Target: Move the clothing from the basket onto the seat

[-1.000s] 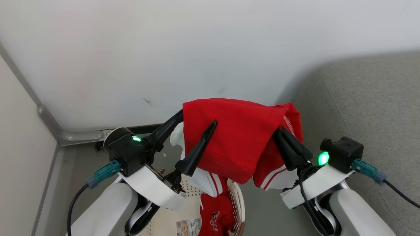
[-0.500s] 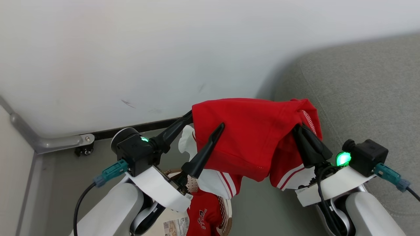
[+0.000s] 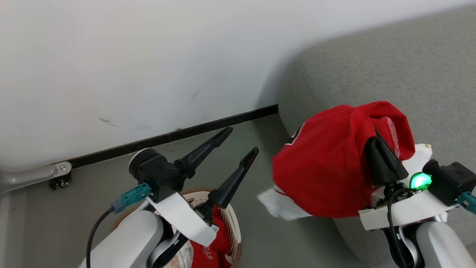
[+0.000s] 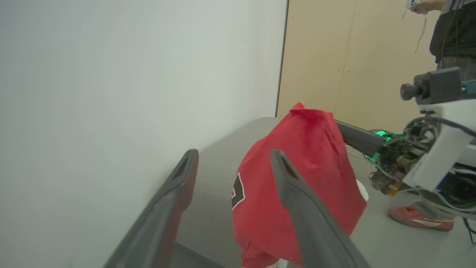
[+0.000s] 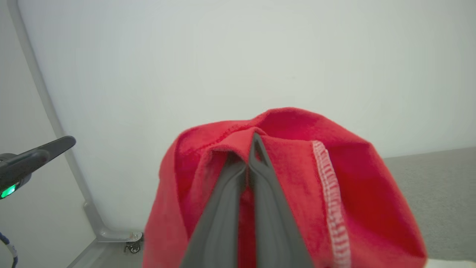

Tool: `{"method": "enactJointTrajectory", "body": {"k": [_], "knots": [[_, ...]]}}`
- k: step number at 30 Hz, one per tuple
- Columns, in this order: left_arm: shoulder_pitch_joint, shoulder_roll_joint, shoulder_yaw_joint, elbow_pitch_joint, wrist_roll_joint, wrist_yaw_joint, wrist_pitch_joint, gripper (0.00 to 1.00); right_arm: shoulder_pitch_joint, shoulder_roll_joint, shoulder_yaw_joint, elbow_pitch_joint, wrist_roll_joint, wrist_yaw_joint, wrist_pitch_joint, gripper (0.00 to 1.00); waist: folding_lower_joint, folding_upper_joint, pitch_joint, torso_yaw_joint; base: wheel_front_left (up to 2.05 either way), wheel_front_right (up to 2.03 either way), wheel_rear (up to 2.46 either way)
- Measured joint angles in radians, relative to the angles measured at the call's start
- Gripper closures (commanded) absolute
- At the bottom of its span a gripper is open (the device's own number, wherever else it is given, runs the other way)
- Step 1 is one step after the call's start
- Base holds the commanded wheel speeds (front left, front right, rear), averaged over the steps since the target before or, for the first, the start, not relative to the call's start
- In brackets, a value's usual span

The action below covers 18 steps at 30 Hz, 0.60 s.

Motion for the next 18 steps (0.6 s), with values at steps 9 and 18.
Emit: {"method": "enactJointTrajectory", "body": {"k": [9, 18], "knots": [[-0.012, 0.015, -0.01, -0.003, 0.0, 0.0, 0.007, 0.0, 0.023, 0.018, -0.014, -0.029, -0.008, 0.0, 0.0, 1.0, 0.0, 0.0, 0.022, -0.074, 0.0, 0.0, 0.0], [-0.012, 0.04, -0.01, -0.008, 0.0, 0.0, 0.008, 0.0, 0.025, 0.026, -0.004, -0.045, -0.008, 0.0, 0.0, 1.0, 0.0, 0.0, 0.04, -0.136, 0.0, 0.0, 0.0]]}}
